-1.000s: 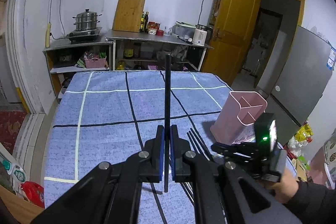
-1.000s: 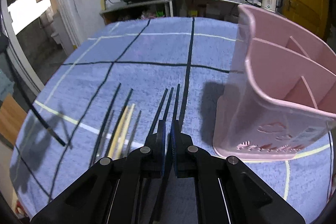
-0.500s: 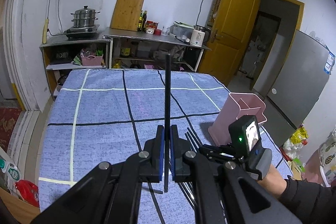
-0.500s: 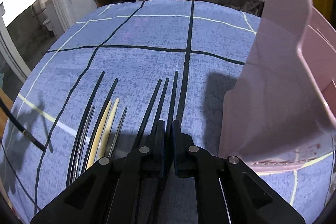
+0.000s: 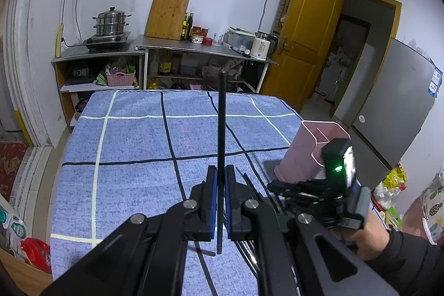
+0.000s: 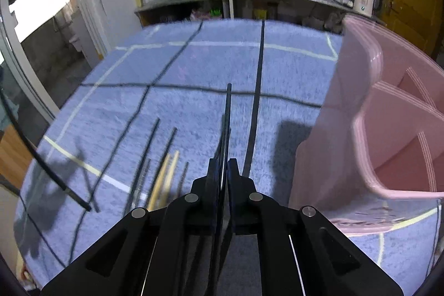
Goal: Organize utensils
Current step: 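Lift the black chopstick upright with the right tool while the left tool lifts its chopstick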
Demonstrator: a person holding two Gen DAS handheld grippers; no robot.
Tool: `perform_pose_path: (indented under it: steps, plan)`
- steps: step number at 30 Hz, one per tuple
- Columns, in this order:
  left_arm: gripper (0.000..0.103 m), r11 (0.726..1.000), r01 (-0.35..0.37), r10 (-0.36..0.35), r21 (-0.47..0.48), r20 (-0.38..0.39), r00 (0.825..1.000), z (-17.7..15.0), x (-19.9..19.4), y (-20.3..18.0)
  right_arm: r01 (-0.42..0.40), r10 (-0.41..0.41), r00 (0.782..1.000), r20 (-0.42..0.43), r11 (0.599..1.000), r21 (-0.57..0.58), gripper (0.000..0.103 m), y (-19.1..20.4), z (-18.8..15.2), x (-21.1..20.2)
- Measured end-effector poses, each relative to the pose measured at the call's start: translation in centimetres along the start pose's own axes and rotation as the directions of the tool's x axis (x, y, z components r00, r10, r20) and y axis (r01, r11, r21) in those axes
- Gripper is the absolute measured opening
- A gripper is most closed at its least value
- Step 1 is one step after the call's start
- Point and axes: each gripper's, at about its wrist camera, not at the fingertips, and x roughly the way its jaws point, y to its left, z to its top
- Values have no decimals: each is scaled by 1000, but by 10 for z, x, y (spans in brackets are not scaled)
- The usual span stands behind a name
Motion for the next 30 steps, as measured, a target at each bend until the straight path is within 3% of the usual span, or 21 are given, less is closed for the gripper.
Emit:
perform_pose_path:
  steps: [8,11,14,20,30]
  plan:
    - [5,1000,-3,2,23,20,1000,4,-15,-13,-39,37,991,131,999,12,6,1,10,-66]
    - [5,999,-5,4,37,33,999,7,-23,-19,-42,40,989,140,999,10,5,0,11,-75]
    - [5,999,-6,5,41,36,999,9,-26,-21,-59,57,993,99,998,11,5,0,6,-65]
    - [5,999,-9,7,36,33,999,5,-28,-20,-18,18,1000,4,1000,-8,6,8,-11,-19]
    - [5,1000,-5,5,-9,8,1000,-1,-15,0,8,-9,995,-95,1000,-6,6,-1,-21,34]
